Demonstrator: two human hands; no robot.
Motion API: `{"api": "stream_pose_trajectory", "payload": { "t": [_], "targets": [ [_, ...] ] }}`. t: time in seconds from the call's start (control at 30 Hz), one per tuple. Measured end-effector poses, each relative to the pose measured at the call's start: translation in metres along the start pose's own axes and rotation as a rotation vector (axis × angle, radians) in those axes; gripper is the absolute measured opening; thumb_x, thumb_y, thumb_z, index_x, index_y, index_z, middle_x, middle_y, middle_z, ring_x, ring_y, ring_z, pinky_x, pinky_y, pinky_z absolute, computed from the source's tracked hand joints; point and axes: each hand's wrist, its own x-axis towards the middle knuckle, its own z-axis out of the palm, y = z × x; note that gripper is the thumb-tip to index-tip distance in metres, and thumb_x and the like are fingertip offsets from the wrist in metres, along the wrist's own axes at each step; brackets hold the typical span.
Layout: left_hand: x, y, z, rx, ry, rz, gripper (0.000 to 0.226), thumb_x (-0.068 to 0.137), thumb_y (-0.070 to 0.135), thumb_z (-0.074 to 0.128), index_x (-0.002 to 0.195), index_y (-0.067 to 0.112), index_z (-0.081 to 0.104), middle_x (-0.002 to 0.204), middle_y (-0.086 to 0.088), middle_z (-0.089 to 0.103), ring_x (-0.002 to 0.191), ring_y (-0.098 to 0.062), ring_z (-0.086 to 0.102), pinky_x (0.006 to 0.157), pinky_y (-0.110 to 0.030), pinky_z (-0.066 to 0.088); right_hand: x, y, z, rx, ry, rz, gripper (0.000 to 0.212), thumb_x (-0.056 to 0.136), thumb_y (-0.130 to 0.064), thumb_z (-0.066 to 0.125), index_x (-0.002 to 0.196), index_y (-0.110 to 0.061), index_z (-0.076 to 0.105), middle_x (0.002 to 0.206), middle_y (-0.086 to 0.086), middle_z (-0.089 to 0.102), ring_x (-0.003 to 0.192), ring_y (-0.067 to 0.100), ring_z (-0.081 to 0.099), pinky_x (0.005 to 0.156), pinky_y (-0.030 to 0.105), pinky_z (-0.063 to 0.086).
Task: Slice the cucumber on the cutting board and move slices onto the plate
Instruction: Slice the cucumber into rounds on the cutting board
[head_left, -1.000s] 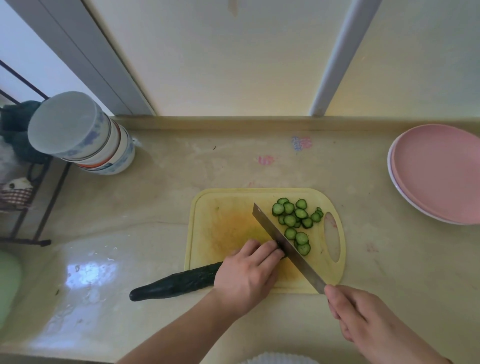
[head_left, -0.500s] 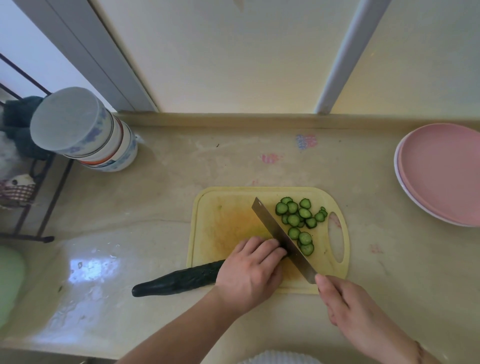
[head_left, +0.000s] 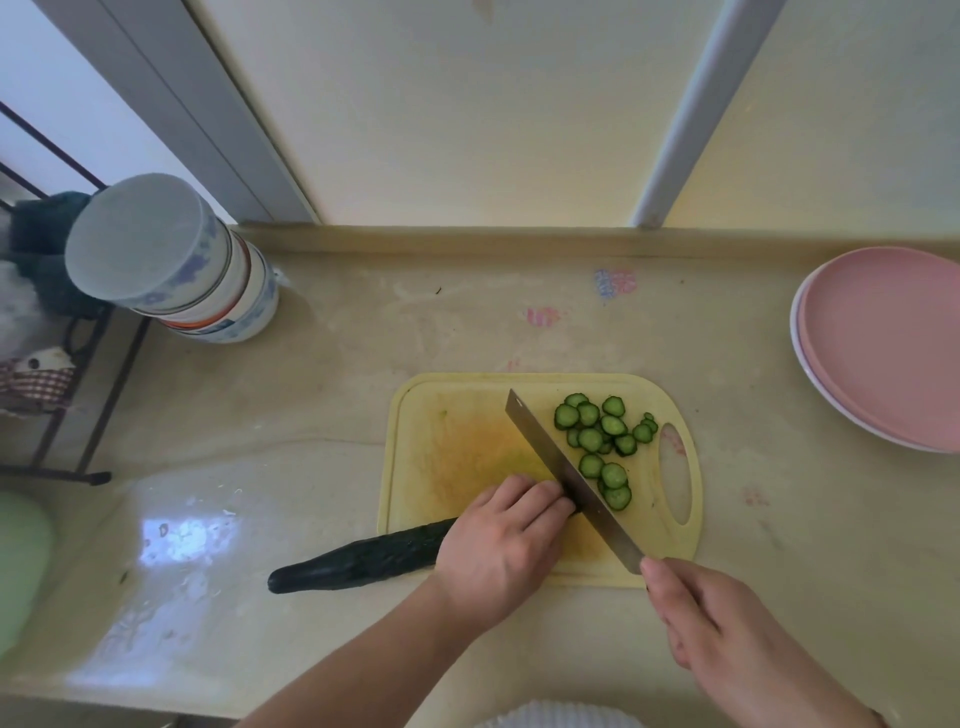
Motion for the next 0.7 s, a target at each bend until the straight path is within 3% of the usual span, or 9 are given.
{"api": "stream_pose_trajectory", "payload": {
  "t": [0.3, 0.53, 0.7],
  "targets": [
    [0.001, 0.002, -0.001, 0.007, 0.009, 0.007, 0.021, 0.096, 0.019, 0.068, 0.114, 0.012, 0.072, 0.118, -0.002, 0.067, 0.101, -0.024, 0.061, 0.074, -0.036, 0.055, 0.010, -0.003, -0.001, -0.017, -0.079, -0.004, 0.056, 0.083, -0.070, 0.027, 0.065, -0.018, 0.036, 0.051, -0.007, 0.030, 0.047, 0.007, 0.029, 0.053, 0.030, 0.029],
    [0.002, 0.003, -0.002, -0.012, 0.001, -0.021, 0.022, 0.095, 0.020, 0.066, 0.114, 0.012, 0.073, 0.118, -0.002, 0.068, 0.101, -0.024, 0.062, 0.075, -0.036, 0.056, 0.018, -0.003, 0.005, -0.041, -0.072, -0.023, 0.056, 0.084, -0.069, 0.028, 0.065, -0.018, 0.040, 0.050, -0.006, 0.036, 0.048, 0.007, 0.034, 0.054, 0.029, 0.035],
    [0.005, 0.003, -0.005, -0.055, 0.014, -0.058, 0.017, 0.098, 0.019, 0.063, 0.109, 0.011, 0.072, 0.112, -0.002, 0.068, 0.100, -0.022, 0.063, 0.078, -0.034, 0.057, 0.014, -0.005, 0.003, -0.003, -0.051, -0.016, 0.063, 0.081, -0.074, 0.026, 0.066, -0.013, 0.038, 0.049, -0.006, 0.033, 0.046, 0.007, 0.030, 0.051, 0.029, 0.032]
  ]
}}
